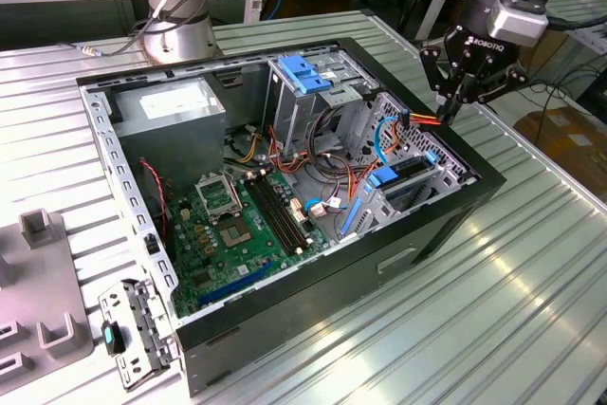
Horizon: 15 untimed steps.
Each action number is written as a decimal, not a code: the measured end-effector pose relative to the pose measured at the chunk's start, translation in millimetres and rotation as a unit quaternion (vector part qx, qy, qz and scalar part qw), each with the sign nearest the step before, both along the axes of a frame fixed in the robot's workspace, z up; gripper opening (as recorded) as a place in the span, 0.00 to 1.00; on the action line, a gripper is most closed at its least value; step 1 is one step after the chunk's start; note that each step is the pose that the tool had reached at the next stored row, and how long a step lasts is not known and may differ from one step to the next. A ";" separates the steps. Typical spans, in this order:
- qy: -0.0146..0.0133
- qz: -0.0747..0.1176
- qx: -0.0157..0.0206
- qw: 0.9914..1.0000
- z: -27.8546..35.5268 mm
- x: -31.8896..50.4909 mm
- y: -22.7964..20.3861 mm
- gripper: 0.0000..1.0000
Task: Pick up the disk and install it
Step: 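Insert the first disk wire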
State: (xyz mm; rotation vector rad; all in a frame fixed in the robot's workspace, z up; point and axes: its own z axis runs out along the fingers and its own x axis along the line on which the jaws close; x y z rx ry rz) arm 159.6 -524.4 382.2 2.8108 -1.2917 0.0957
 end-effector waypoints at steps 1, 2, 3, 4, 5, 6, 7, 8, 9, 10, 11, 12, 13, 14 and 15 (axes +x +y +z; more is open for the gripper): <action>0.000 -0.006 0.000 1.000 0.0 0.0 0.0 0.16; 0.000 -0.014 0.000 1.000 -0.2 0.0 0.0 0.16; 0.000 -0.019 0.000 1.000 -0.3 0.0 0.0 0.16; 0.000 -0.030 0.000 1.000 -0.4 0.0 0.0 0.16; 0.000 -0.038 0.000 0.999 -0.6 0.0 0.0 0.16; 0.000 -0.045 0.000 0.999 -0.7 0.0 0.0 0.16; 0.000 -0.057 0.000 0.998 -0.9 0.0 0.0 0.16; 0.000 -0.064 0.000 0.998 -1.0 0.1 0.0 0.16; 0.000 -0.072 0.000 0.997 -1.2 0.0 0.0 0.16; 0.000 -0.084 0.000 0.996 -1.5 0.0 0.0 0.16; 0.000 -0.090 0.000 0.996 -1.7 0.0 0.0 0.16; 0.000 -0.097 0.000 0.995 -1.8 0.0 0.0 0.16; 0.000 -0.106 0.000 0.994 -2.1 0.1 0.0 0.16; 0.000 -0.135 0.000 0.991 -3.4 -5.6 0.0 0.16; 0.000 -0.135 0.000 0.991 -3.4 -8.5 0.0 0.16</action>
